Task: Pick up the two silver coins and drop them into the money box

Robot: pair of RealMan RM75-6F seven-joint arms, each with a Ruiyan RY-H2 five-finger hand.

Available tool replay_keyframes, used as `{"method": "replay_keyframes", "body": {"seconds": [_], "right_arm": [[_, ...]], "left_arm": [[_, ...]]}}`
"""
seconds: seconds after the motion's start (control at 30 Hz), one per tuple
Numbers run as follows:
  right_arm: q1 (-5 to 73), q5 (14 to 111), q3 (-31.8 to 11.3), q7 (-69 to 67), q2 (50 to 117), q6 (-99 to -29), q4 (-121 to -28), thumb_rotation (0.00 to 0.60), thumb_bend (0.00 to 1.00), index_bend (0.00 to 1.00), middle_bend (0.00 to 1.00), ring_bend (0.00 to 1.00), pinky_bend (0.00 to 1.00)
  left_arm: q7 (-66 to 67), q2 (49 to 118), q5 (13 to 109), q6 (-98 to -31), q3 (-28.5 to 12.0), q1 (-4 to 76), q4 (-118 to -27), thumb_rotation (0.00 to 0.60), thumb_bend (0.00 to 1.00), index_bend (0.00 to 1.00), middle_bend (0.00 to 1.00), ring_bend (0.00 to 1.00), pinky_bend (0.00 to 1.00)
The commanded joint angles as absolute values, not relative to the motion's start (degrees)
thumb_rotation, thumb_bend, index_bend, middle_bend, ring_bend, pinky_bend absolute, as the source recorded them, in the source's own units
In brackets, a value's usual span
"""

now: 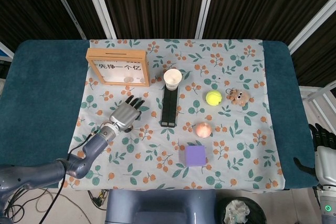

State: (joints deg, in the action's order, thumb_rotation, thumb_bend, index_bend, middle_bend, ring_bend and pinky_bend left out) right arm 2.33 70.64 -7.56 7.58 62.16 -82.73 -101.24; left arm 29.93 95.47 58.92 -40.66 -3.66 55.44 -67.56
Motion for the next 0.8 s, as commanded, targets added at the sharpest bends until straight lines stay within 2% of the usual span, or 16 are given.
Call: {"method": "replay_keyframes", "body": {"seconds": [0.03,0.8], "right_arm": [[2.33,70.61,-7.53,7.55,62.14,-82.67,-101.26,0.6,0.26,0.0,0.0,0.0,0.0],[2.32,70.58,-7.54,7.49,62.07,-82.69,-101.36,0.6,0.26,0.0,0.0,0.0,0.0]], "left_arm": [[29.86,95.64,58.98,-40.66,-3.67,55.46,-67.42,0.6,0.13,0.49,0.01,0.0,0.0],[30.37,95.83,59.95,-40.8,-2.67,54.88,-67.08,0.6,0.14,0.54,0.02,0.0,0.0]]}}
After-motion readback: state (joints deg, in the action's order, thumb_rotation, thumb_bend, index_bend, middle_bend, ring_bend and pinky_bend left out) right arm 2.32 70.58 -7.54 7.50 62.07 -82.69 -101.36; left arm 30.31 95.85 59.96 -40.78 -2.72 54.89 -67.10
